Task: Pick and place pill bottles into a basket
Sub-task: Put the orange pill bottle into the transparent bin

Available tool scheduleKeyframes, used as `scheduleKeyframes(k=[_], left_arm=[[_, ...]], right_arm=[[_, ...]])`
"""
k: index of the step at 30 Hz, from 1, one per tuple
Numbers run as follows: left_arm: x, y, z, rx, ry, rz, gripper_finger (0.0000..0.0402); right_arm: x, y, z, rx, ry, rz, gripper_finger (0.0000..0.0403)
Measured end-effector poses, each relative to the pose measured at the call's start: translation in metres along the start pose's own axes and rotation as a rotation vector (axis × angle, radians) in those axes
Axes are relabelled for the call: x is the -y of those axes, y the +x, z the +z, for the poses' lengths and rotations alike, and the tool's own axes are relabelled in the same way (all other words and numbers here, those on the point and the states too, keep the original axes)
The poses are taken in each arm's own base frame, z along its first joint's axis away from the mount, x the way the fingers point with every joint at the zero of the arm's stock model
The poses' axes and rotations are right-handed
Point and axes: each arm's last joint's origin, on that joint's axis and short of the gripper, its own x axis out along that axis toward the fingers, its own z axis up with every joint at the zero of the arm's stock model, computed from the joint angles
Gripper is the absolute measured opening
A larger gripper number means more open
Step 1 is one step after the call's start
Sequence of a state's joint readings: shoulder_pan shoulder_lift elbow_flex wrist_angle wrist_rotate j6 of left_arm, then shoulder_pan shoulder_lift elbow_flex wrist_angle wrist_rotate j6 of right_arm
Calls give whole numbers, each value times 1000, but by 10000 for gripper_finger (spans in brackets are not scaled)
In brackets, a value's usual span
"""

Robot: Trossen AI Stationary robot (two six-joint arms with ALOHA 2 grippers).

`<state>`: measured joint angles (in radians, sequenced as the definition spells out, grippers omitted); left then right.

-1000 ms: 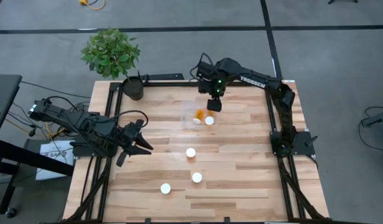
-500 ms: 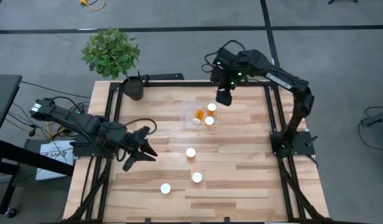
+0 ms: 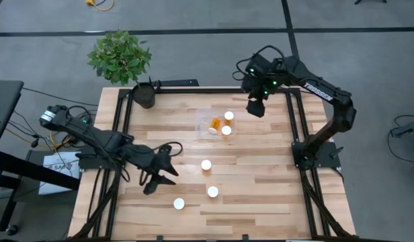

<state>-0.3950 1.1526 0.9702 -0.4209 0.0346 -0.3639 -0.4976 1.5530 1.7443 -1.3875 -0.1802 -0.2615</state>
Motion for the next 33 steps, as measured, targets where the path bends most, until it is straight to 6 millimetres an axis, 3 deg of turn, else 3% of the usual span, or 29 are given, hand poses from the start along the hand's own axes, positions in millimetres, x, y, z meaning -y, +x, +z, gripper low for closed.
scheduleKeyframes(k=[7, 13, 18, 27, 33], left_arm=[[5, 25, 13, -216, 13, 45, 161], [12, 45, 3, -465, 63, 58, 161], [16, 63, -6, -550, 136, 53, 161], [23, 90, -21, -619, 195, 37, 168], [29, 90, -12, -574, 196, 60, 197]], right_arm=[[-1, 7, -38, 64, 54, -26, 249], [-13, 3, -64, 177, 134, -39, 249], [-25, -4, -72, 273, 171, -30, 249], [-44, -7, -72, 292, 140, 11, 249], [-50, -6, -71, 285, 121, -11, 250]])
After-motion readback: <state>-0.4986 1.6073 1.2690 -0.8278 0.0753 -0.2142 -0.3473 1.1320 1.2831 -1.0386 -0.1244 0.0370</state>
